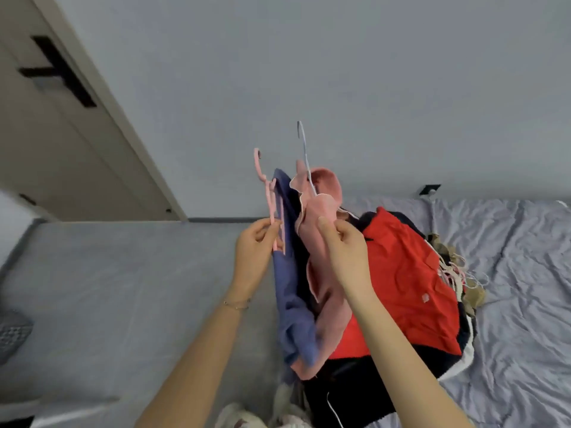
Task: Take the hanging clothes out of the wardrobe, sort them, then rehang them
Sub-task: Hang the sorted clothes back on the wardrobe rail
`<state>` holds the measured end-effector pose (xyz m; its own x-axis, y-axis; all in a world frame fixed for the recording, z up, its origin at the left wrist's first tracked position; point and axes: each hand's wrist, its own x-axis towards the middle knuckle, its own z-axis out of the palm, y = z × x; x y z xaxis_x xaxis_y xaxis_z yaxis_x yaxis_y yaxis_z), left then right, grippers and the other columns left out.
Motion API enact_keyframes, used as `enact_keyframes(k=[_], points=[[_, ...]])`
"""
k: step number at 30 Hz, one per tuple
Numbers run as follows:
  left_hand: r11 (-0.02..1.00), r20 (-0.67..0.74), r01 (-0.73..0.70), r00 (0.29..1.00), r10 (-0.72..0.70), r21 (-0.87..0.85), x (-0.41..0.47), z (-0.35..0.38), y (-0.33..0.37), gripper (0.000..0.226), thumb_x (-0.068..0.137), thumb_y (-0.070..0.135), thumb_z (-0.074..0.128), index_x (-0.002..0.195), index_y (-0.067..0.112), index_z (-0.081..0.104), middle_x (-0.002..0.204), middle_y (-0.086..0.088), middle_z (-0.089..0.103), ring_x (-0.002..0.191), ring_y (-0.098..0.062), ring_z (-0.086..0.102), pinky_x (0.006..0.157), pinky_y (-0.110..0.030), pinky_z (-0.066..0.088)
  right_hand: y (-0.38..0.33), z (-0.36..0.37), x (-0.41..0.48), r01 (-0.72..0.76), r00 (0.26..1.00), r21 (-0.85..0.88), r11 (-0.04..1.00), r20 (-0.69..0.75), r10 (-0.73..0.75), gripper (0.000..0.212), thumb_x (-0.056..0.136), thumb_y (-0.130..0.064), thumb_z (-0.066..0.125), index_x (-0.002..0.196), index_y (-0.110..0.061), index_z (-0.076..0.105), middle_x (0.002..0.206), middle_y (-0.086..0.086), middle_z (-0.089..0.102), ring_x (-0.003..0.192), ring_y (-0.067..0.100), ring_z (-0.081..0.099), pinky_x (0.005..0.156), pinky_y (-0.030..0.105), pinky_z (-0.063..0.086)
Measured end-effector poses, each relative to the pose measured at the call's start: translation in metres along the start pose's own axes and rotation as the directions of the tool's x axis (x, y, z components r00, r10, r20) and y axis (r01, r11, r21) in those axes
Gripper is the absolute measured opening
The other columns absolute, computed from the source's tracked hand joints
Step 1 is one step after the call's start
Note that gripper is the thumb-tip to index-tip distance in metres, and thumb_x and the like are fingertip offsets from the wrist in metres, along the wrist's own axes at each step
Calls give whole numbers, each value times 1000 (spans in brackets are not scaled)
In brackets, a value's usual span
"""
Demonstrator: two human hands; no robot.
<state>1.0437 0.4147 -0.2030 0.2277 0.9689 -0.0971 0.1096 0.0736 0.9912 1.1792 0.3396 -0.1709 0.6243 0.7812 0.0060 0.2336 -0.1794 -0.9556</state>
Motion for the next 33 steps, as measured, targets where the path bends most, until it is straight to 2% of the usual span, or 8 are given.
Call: enact_keyframes(k=[5, 10, 14, 22, 26, 28, 33], points=[[1000, -271, 28, 962, -26, 2, -61, -114, 0, 24, 95, 17, 61, 88, -5, 66, 57, -3, 55, 58, -17, 51, 64, -33, 48, -32, 78, -52, 108, 967, 39, 993, 229, -114, 48, 96, -30, 58, 63, -9, 29, 63, 0, 24, 58, 9, 22, 51, 25, 21], [999, -469, 33, 882, -39, -21, -141, -206, -10, 24, 95, 16, 61, 86, -6, 66, 58, -11, 54, 57, -19, 48, 62, -31, 45, -51, 145, -130, 152, 875, 38, 988, 459, -152, 45, 98, -32, 55, 63, -13, 32, 64, 2, 25, 59, 10, 23, 53, 28, 22], [998, -602, 31, 797, -55, -50, -218, -265, -20, 24, 97, 15, 58, 88, -6, 67, 56, -4, 54, 57, -17, 48, 64, -29, 44, -67, 180, -208, 198, 782, 72, 978, 590, -201, 48, 97, -29, 57, 61, -7, 33, 63, 3, 25, 57, 9, 23, 51, 27, 21], [999, -724, -4, 689, -26, -40, -392, -364, -30, 19, 97, 14, 57, 92, 0, 69, 55, 3, 57, 52, -10, 50, 58, -16, 43, -92, 209, -390, 267, 644, 132, 954, 712, -279, 50, 95, -32, 61, 60, -12, 31, 59, -4, 20, 54, 8, 18, 44, 23, 16], [1000, -781, -2, 625, -21, -28, -475, -403, -33, 22, 98, 15, 57, 91, -3, 68, 54, 4, 57, 55, -14, 50, 65, -29, 43, -102, 220, -475, 250, 558, 167, 954, 780, -283, 49, 93, -35, 62, 60, -14, 34, 59, -2, 22, 55, 9, 20, 46, 26, 17], [1000, -819, 4, 574, -27, -30, -512, -421, -36, 23, 98, 14, 56, 90, -5, 67, 54, 1, 55, 54, -15, 51, 63, -29, 44, -106, 229, -513, 250, 511, 168, 953, 813, -278, 48, 92, -38, 62, 61, -14, 35, 60, 0, 23, 56, 11, 21, 48, 28, 18], [994, -894, 26, 437, -104, -103, -587, -469, -49, 21, 97, 10, 56, 95, -7, 68, 58, -4, 54, 49, -7, 49, 56, -16, 44, -116, 261, -590, 270, 376, 204, 941, 878, -298, 50, 94, -32, 62, 58, -16, 31, 55, -5, 23, 52, 9, 21, 45, 23, 20]])
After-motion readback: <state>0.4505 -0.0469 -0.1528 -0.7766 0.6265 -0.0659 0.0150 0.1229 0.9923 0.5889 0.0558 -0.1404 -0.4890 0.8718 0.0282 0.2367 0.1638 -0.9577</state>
